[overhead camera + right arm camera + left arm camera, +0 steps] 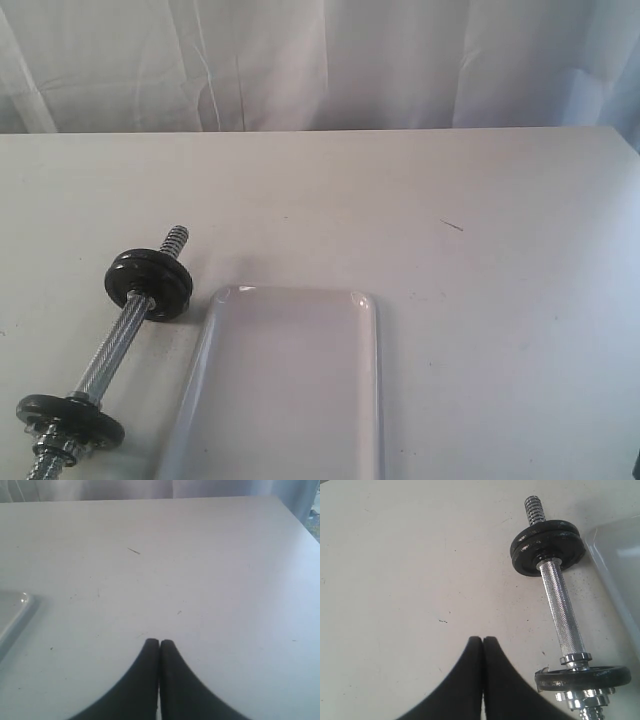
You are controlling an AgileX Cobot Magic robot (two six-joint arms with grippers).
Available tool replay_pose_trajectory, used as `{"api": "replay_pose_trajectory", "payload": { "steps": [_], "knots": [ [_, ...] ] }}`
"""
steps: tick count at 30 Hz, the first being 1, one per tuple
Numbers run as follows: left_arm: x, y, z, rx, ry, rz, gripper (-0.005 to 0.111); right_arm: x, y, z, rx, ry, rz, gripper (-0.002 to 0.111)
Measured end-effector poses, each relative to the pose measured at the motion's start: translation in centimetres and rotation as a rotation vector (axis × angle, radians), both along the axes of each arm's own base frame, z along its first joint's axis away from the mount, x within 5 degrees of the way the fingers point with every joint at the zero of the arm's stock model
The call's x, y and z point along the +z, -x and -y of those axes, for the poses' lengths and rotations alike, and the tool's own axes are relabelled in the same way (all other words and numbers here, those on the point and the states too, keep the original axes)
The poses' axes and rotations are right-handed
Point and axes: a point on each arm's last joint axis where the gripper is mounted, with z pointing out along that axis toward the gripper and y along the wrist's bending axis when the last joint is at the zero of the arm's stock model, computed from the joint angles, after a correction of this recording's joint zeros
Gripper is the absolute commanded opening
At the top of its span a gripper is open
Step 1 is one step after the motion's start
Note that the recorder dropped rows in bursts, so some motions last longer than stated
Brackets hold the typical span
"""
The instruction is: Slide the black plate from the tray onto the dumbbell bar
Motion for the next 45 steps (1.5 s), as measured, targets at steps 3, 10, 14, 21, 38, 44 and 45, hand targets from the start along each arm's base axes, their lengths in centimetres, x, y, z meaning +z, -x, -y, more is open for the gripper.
{"api": "replay_pose_trajectory", "payload": {
  "steps": [3, 10, 14, 21, 38, 44, 45],
  "knots": [
    [0.0, 0.0, 0.0, 0.000, 0.000, 0.000, 0.000, 0.0, 0.0, 0.1, -0.016, -0.009, -0.002, 0.000],
    [0.0, 0.0, 0.0, 0.000, 0.000, 0.000, 0.000, 0.0, 0.0, 0.2, -0.018, 0.017, 0.006, 0.000],
    [0.0, 0.0, 0.0, 0.000, 0.000, 0.000, 0.000, 0.1, 0.0, 0.2, -0.017, 0.027, 0.008, 0.000],
    [0.0, 0.0, 0.0, 0.000, 0.000, 0.000, 0.000, 0.1, 0.0, 0.2, -0.017, 0.030, 0.010, 0.000],
    [-0.4, 0.6, -0.1, -0.013, 0.016, 0.043, 0.000, 0.1, 0.0, 0.2, -0.018, 0.029, 0.013, 0.000],
    [-3.6, 2.7, -0.9, 0.049, 0.175, 0.172, 0.000, 0.1, 0.0, 0.2, -0.018, 0.029, 0.013, 0.000],
    [-4.6, 3.1, -1.1, 0.073, 0.199, 0.176, 0.000, 0.1, 0.0, 0.2, -0.018, 0.029, 0.013, 0.000]
  ]
}}
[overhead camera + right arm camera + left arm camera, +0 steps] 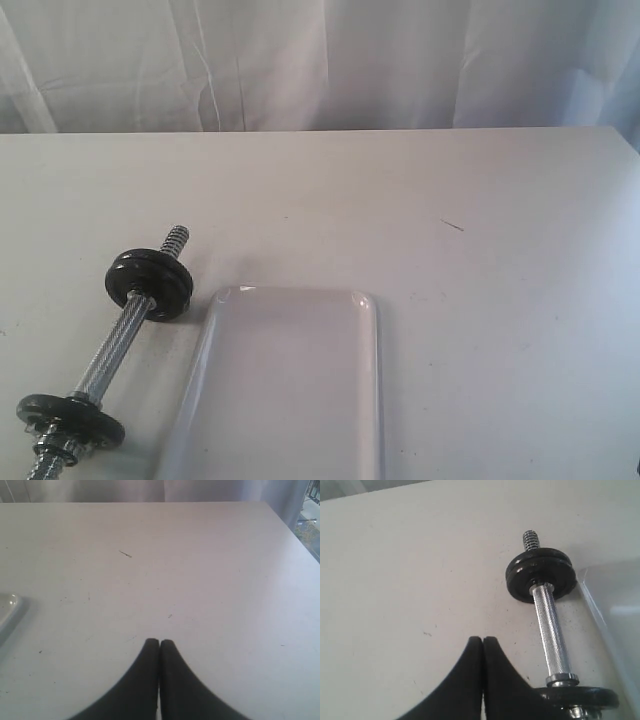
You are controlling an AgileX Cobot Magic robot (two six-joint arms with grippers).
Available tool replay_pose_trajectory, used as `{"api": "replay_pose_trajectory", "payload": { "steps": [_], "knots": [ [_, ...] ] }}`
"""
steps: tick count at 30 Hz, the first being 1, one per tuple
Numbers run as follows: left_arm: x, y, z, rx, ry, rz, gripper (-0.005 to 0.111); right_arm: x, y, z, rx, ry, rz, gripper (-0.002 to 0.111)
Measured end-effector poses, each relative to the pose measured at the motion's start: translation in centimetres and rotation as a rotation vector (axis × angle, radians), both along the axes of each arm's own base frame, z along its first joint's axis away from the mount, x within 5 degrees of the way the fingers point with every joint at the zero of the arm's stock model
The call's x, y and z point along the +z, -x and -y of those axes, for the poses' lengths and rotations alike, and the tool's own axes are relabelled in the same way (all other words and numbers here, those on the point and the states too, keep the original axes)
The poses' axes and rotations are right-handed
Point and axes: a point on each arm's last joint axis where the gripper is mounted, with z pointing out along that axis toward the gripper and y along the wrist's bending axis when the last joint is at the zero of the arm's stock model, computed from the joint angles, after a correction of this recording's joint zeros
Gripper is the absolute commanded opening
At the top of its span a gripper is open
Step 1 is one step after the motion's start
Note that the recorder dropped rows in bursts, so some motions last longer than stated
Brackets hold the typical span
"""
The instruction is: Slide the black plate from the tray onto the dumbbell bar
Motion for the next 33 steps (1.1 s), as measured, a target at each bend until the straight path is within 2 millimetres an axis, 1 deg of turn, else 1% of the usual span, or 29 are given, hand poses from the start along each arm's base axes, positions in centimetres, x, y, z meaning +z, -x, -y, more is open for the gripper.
{"api": "replay_pose_trajectory", "payload": {
  "steps": [2, 3, 5, 7, 10, 13, 15, 20, 24, 33],
  "knots": [
    [-1.9, 0.7, -0.4, 0.048, 0.038, -0.010, 0.000, 0.0, 0.0, 0.0, 0.000, 0.000, 0.000, 0.000],
    [-3.4, 1.3, -0.6, 0.087, 0.069, -0.022, 0.000, 0.0, 0.0, 0.0, 0.000, 0.000, 0.000, 0.000],
    [-5.1, 2.0, -0.7, 0.121, 0.087, -0.037, 0.000, 0.0, 0.0, 0.0, 0.000, 0.000, 0.000, 0.000],
    [-6.2, 2.3, -0.7, 0.138, 0.096, -0.041, 0.000, 0.0, 0.0, 0.0, 0.000, 0.000, 0.000, 0.000],
    [-7.3, 2.5, -0.8, 0.172, 0.119, -0.046, 0.000, 0.0, 0.0, 0.0, 0.000, 0.000, 0.000, 0.000],
    [-9.0, 2.9, -0.8, 0.191, 0.146, -0.054, 0.000, 0.0, 0.0, 0.0, 0.000, 0.000, 0.000, 0.000],
    [-9.7, 3.0, -0.8, 0.200, 0.162, -0.053, 0.000, 0.0, 0.0, 0.0, 0.000, 0.000, 0.000, 0.000],
    [-9.1, 3.1, -0.9, 0.208, 0.179, 0.034, 0.000, 0.0, 0.0, 0.0, 0.000, 0.000, 0.000, 0.000],
    [-8.6, 2.9, -1.1, 0.218, 0.159, 0.112, 0.000, 0.0, 0.0, 0.0, 0.000, 0.000, 0.000, 0.000],
    [-8.4, 2.9, -1.2, 0.221, 0.137, 0.131, 0.000, 0.0, 0.0, 0.0, 0.000, 0.000, 0.000, 0.000]
  ]
}}
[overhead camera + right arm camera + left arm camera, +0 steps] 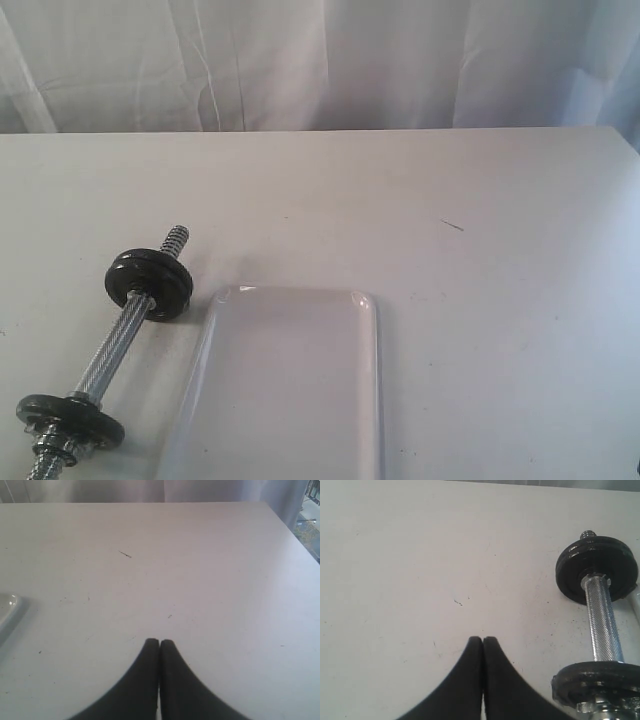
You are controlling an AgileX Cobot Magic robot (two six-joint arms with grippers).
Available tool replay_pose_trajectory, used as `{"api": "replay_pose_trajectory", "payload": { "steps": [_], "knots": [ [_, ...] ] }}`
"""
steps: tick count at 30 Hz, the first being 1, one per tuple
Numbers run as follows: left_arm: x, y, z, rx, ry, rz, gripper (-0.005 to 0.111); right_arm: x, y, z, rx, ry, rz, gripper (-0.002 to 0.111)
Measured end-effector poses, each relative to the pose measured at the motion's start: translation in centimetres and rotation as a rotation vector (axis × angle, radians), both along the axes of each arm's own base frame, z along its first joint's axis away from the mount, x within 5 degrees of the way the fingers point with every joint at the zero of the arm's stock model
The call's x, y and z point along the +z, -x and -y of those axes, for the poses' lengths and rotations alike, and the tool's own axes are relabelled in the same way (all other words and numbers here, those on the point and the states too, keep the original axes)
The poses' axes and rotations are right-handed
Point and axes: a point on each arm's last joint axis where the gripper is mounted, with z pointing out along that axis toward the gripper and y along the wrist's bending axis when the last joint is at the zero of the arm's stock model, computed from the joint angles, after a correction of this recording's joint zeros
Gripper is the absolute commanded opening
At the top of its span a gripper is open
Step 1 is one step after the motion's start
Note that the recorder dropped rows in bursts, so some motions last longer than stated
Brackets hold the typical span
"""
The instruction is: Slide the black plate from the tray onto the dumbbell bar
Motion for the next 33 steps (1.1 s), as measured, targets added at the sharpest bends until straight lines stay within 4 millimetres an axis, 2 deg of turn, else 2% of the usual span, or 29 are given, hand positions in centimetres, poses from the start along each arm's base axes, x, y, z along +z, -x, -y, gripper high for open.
{"api": "replay_pose_trajectory", "payload": {
  "steps": [33],
  "knots": [
    [-0.02, 0.00, -0.08, 0.001, -0.022, -0.001, 0.000, 0.00, 0.00, 0.00, 0.000, 0.000, 0.000, 0.000]
  ]
}}
